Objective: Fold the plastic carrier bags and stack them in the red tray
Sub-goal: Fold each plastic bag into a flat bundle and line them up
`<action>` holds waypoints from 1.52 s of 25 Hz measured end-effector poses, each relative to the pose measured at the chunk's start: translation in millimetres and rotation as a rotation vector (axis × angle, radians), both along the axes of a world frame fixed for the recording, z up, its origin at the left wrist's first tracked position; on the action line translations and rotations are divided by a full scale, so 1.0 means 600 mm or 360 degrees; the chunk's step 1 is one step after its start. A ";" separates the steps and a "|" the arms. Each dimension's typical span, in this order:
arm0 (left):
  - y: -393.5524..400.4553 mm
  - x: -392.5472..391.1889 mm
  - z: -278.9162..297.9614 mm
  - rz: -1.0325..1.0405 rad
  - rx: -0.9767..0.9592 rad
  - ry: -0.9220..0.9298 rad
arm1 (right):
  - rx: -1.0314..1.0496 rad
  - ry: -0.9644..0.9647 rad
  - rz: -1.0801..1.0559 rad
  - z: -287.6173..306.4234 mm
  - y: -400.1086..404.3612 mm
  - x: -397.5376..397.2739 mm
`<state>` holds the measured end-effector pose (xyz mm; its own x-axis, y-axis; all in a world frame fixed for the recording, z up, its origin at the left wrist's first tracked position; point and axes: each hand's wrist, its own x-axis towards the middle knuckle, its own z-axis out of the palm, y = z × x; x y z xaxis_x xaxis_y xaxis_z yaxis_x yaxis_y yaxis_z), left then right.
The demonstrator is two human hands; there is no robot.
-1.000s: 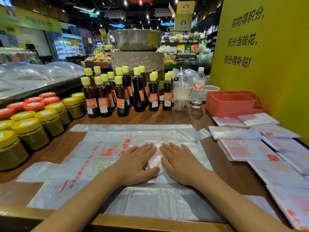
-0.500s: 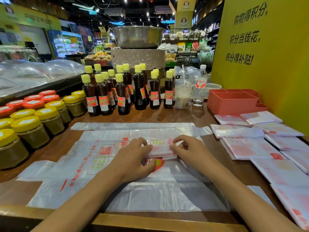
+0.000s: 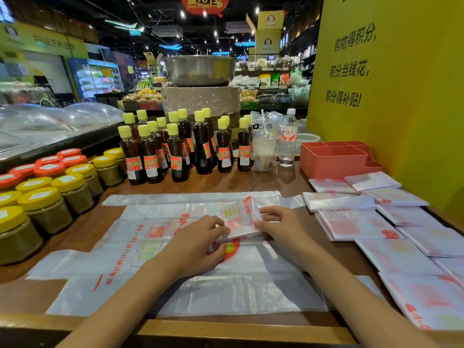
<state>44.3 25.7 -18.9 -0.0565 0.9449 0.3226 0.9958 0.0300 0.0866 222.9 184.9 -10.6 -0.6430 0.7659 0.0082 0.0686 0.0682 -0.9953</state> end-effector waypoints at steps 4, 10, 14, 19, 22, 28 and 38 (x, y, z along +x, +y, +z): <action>0.005 0.014 0.021 -0.0019 -0.0056 0.0080 | 0.0102 0.0076 -0.0076 -0.001 0.008 0.006; 0.062 0.087 0.043 -0.0122 0.0094 0.0049 | 0.0279 0.0010 -0.0311 0.018 0.046 0.066; 0.129 0.177 0.038 -0.0265 0.0206 0.0065 | 0.0271 -0.0063 -0.0554 0.050 0.097 0.189; 0.231 0.293 0.021 -0.0406 0.0046 0.0027 | 0.0206 -0.0087 -0.0944 0.064 0.174 0.355; 0.274 0.333 0.007 -0.0409 -0.0060 -0.0037 | 0.0109 -0.0115 -0.1184 0.059 0.220 0.425; 0.305 0.371 -0.025 -0.0510 -0.0125 -0.0072 | 0.0233 -0.0422 -0.1235 0.042 0.283 0.465; 0.301 0.352 -0.027 -0.0497 -0.0117 -0.0144 | 0.1270 -0.1445 -0.0600 0.031 0.231 0.444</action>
